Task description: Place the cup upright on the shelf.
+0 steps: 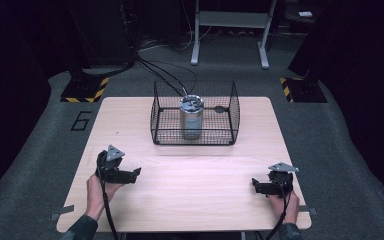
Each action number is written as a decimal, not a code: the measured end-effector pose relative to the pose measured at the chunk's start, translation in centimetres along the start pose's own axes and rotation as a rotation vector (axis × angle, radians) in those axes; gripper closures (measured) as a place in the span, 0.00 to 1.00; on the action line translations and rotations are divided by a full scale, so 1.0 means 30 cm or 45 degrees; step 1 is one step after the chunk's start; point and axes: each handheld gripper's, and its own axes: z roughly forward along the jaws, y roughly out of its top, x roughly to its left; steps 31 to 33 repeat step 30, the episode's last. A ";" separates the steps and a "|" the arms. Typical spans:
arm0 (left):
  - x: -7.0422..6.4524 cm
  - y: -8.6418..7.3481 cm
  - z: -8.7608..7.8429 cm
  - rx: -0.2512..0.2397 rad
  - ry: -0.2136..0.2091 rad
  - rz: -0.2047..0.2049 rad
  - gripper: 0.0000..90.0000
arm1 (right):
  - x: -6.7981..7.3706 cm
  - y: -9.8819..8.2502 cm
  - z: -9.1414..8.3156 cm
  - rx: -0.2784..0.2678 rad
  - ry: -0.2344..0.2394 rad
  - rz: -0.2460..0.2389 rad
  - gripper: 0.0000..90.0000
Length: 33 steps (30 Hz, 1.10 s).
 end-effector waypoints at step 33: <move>0.090 -0.255 0.063 0.037 0.128 -0.202 0.00 | 0.000 0.001 0.000 0.003 0.000 0.001 0.04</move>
